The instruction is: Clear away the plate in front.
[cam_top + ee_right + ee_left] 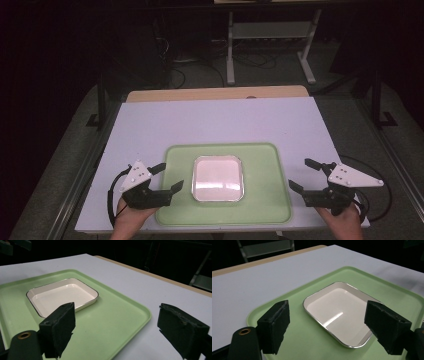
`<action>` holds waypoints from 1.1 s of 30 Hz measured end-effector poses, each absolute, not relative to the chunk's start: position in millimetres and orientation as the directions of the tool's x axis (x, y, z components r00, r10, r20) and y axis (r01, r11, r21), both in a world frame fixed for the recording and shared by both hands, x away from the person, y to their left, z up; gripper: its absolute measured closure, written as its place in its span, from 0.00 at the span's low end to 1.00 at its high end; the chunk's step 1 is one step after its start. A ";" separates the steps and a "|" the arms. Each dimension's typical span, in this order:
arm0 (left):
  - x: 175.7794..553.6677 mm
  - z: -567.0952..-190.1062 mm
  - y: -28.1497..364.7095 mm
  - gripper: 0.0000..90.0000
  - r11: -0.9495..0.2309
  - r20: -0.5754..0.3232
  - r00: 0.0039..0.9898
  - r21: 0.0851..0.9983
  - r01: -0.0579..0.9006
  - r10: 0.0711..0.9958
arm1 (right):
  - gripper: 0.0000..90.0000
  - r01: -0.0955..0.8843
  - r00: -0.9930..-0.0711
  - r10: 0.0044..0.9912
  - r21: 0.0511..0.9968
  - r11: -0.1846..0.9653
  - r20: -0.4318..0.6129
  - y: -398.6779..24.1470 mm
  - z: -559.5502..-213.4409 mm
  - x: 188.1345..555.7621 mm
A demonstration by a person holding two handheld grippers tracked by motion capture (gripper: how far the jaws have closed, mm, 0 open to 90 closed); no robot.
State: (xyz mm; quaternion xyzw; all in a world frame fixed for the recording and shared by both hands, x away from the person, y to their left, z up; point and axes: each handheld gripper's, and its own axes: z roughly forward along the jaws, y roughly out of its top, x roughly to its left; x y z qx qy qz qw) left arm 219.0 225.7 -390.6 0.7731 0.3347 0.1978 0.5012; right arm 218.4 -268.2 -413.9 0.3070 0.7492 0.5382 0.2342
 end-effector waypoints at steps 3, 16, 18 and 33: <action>215.6 -393.6 229.5 0.22 -0.277 -0.023 0.694 0.907 0.316 0.719 | 0.15 0.211 -0.699 0.714 0.950 0.230 -0.017 -269.2 -414.4 218.8; 202.5 -409.7 245.1 0.23 -0.277 -0.007 0.676 0.909 0.311 0.737 | 0.15 0.221 -0.698 0.716 0.943 0.249 -0.025 -269.0 -416.8 220.1; 199.4 -411.3 246.3 0.23 -0.290 0.010 0.674 0.907 0.305 0.739 | 0.15 0.224 -0.698 0.716 0.942 0.251 -0.024 -268.7 -417.3 219.7; 196.1 -420.3 239.8 0.23 -0.349 0.043 0.708 0.890 0.294 0.705 | 0.15 0.210 -0.720 0.693 0.941 0.265 -0.034 -266.7 -416.2 218.2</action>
